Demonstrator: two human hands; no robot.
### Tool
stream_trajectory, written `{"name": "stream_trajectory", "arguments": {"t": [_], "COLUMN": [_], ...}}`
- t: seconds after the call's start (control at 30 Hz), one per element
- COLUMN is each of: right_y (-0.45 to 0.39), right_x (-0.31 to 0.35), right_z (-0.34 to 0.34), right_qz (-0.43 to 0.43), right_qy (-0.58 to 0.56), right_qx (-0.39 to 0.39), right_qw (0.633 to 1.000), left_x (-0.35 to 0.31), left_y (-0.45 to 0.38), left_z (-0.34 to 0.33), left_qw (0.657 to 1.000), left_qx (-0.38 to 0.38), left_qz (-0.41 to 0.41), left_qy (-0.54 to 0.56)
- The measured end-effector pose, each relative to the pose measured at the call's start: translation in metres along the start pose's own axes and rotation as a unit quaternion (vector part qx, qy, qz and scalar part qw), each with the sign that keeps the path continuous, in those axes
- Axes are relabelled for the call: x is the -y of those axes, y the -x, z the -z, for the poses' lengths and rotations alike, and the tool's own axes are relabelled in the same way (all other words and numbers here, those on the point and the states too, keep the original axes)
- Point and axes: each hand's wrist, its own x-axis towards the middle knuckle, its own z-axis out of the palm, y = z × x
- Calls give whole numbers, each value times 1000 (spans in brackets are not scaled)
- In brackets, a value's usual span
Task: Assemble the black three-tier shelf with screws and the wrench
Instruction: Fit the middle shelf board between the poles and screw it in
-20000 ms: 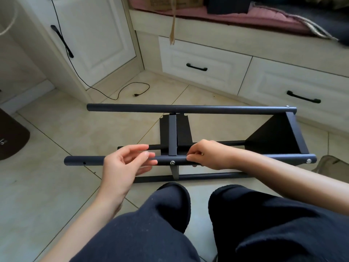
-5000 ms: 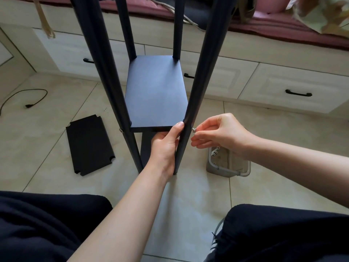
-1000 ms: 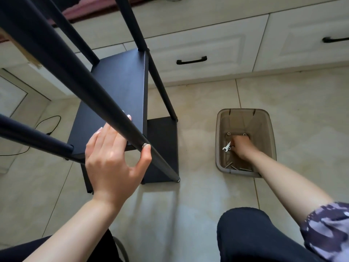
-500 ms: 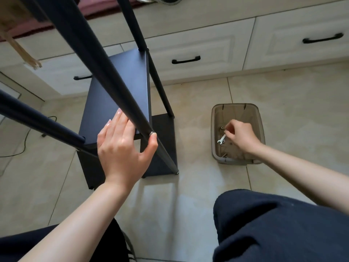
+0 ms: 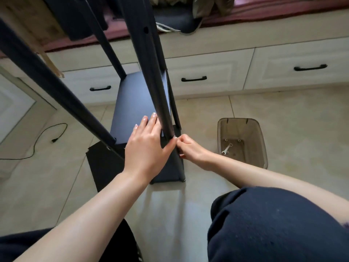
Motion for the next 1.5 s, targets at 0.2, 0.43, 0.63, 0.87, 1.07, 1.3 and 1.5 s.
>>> {"name": "stream_trajectory", "arguments": {"t": [0.2,0.43,0.63,0.87,1.07,1.3,1.5], "right_y": [-2,-18,-46,-68,-86,-98,-101], "right_x": [13,33,43,37,32,20,10], "right_z": [-18,-36,-66,-103,-114,-119,-126], "right_qz": [5,31,36,49,61,6,-9], "right_qy": [0,14,-13,21,79,141,178], "right_qx": [-28,-47,-55,-13,-2,-36,-25], "right_qw": [1000,998,998,998,995,989,984], "left_x": [14,46,101,168,205,210,213], "left_y": [-3,-13,-5,25,36,55,67], "left_z": [17,58,72,54,17,-37,-69], "left_qw": [998,985,960,924,868,793,761], "left_qx": [34,34,42,39,24,-27,-44], "left_qz": [8,59,133,198,233,278,293], "left_qy": [48,157,243,326,437,541,576]}}
